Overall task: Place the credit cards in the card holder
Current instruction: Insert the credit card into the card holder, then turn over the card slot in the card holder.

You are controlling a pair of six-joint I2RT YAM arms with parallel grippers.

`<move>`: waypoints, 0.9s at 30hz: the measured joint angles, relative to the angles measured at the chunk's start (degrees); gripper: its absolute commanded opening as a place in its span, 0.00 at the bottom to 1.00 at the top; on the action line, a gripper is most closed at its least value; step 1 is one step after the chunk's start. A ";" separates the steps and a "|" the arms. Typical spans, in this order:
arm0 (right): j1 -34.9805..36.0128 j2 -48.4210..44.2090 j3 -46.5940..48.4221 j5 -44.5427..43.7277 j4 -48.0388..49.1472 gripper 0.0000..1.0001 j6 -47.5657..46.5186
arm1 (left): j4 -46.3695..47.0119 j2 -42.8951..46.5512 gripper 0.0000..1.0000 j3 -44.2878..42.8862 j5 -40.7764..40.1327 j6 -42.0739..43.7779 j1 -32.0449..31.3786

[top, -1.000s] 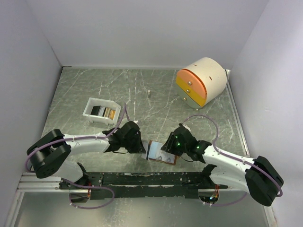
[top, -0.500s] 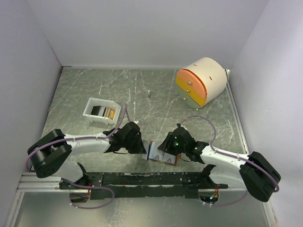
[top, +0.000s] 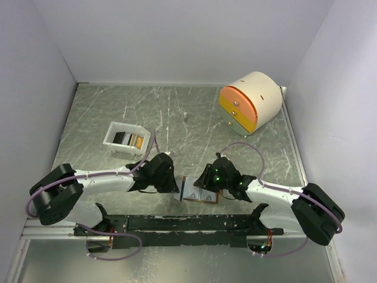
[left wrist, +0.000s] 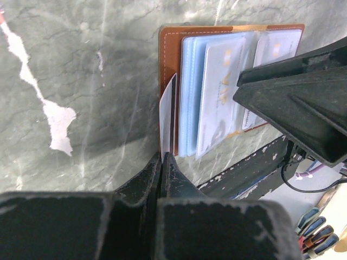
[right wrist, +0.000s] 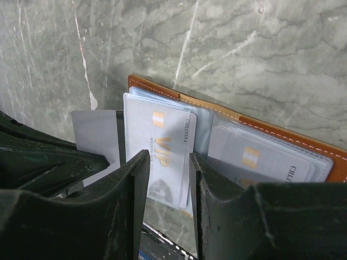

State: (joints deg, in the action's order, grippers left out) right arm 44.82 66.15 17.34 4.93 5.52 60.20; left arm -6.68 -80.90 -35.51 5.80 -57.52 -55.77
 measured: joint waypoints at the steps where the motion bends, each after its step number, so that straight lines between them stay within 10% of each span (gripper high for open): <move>1: 0.00 0.33 0.37 0.09 -0.04 0.35 -0.44 | -0.68 0.35 0.07 0.00 -0.35 0.00 -0.04; 27: 1.11 4.39 6.34 -0.63 -9.86 0.10 -3.80 | -5.20 6.34 0.07 -0.39 -2.58 0.00 -0.31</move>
State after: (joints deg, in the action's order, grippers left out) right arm 45.93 70.54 23.68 4.29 -4.34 56.40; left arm -11.88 -74.56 -35.90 3.22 -57.52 -56.07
